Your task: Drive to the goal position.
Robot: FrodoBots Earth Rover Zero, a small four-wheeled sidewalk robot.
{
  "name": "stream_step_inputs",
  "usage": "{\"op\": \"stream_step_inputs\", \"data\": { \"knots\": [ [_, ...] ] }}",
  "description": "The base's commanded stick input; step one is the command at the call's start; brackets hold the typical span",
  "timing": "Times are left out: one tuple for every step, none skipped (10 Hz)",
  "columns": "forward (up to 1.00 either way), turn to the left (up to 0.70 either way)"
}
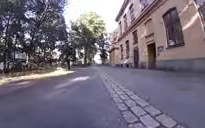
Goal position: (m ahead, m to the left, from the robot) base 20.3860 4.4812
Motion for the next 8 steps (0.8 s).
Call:
{"op": "stream_step_inputs", "data": {
  "knots": [
    [0.45, 0.0],
    [0.45, 0.0],
    [0.45, 0.0],
    [0.45, 0.0],
    [0.45, 0.0],
    [0.45, 0.0],
    [0.45, 0.0],
    [0.45, 0.0]
  ]
}}
